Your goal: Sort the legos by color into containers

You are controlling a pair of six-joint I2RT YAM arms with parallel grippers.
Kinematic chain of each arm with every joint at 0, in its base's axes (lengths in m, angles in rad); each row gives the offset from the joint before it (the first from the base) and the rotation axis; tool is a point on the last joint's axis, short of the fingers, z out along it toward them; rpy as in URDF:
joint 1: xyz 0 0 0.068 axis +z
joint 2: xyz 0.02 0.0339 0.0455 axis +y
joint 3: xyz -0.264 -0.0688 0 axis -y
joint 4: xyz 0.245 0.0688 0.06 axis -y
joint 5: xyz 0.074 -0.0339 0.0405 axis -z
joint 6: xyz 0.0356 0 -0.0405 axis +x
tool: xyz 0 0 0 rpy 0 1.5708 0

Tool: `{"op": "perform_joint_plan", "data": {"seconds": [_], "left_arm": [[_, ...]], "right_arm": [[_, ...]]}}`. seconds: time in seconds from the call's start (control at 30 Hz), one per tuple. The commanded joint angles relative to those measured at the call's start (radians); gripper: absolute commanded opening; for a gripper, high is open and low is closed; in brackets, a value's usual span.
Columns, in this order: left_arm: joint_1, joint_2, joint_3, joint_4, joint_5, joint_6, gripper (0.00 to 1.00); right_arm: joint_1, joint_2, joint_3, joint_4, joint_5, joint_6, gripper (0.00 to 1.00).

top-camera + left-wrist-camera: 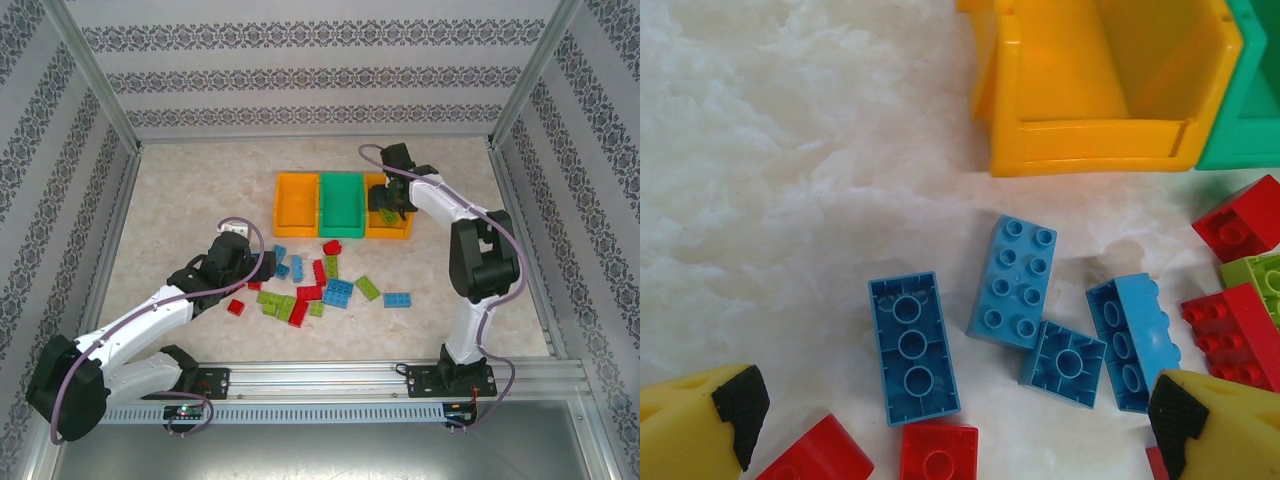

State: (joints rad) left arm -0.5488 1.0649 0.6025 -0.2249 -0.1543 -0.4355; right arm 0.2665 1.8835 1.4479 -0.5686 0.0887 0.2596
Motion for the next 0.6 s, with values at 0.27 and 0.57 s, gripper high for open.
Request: {"op": "perform_joint_plan", "data": {"seconds": [0.27, 0.57], "left_arm": [[-0.008, 0.016, 0.038, -0.007, 0.006, -0.025, 0.99], [-0.008, 0.023, 0.033, 0.003, -0.003, -0.028, 0.99]], "right_arm": [[0.065, -0.286, -0.174, -0.004, 0.069, -0.038, 0.84], [0.286, -0.281, -0.316, 0.081, -0.055, -0.046, 0.83]]}}
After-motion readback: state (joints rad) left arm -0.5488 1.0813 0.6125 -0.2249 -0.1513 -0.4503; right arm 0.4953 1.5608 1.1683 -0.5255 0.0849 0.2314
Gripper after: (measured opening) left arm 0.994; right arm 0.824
